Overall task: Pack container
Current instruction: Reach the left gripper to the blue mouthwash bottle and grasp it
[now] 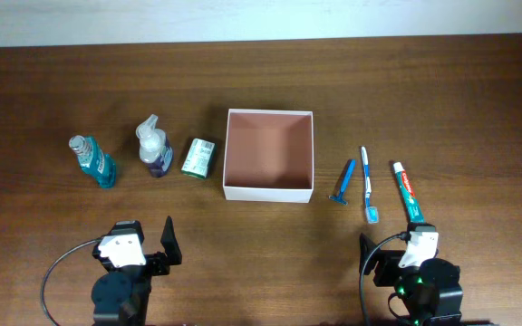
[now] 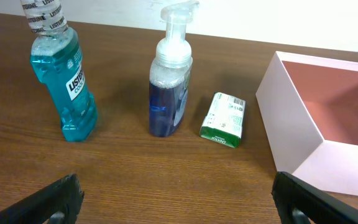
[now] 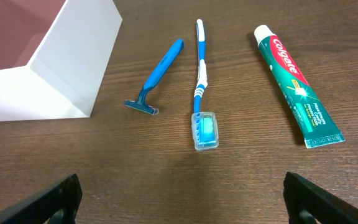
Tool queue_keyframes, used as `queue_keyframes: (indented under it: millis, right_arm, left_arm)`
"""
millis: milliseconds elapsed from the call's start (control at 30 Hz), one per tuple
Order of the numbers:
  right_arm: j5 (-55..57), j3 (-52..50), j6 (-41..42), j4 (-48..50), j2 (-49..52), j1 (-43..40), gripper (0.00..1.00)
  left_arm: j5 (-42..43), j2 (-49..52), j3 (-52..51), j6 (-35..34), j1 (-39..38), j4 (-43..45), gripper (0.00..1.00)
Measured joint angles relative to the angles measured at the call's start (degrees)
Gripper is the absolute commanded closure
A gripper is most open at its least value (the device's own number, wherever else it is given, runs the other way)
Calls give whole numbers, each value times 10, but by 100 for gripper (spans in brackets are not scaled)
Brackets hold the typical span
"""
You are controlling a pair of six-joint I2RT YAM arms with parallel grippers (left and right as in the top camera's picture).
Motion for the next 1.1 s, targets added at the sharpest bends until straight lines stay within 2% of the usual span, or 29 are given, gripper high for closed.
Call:
queue_keyframes:
  millis: [367, 533, 633, 833, 967, 1000, 1100]
  right_arm:
    - [0, 0, 0, 0, 0, 0, 1]
    - [0, 0, 0, 0, 0, 0, 1]
    - [0, 0, 0, 0, 0, 0, 1]
    - [0, 0, 0, 2, 0, 0, 1]
    - [0, 0, 0, 1, 0, 0, 1]
    - [0, 0, 1, 0, 0, 0, 1]
    - [0, 0, 0, 0, -1, 0, 1]
  left_arm:
    - [0, 0, 0, 0, 0, 0, 1]
    - [55, 3, 7, -5, 0, -29, 1]
    - [68, 55, 59, -13, 0, -57, 1]
    - [62, 315, 352, -14, 0, -132, 1]
    - [51, 522, 578, 14, 3, -212, 1]
    - [49, 613, 678, 35, 13, -242, 1]
    - [48, 744, 836, 50, 58, -365, 1]
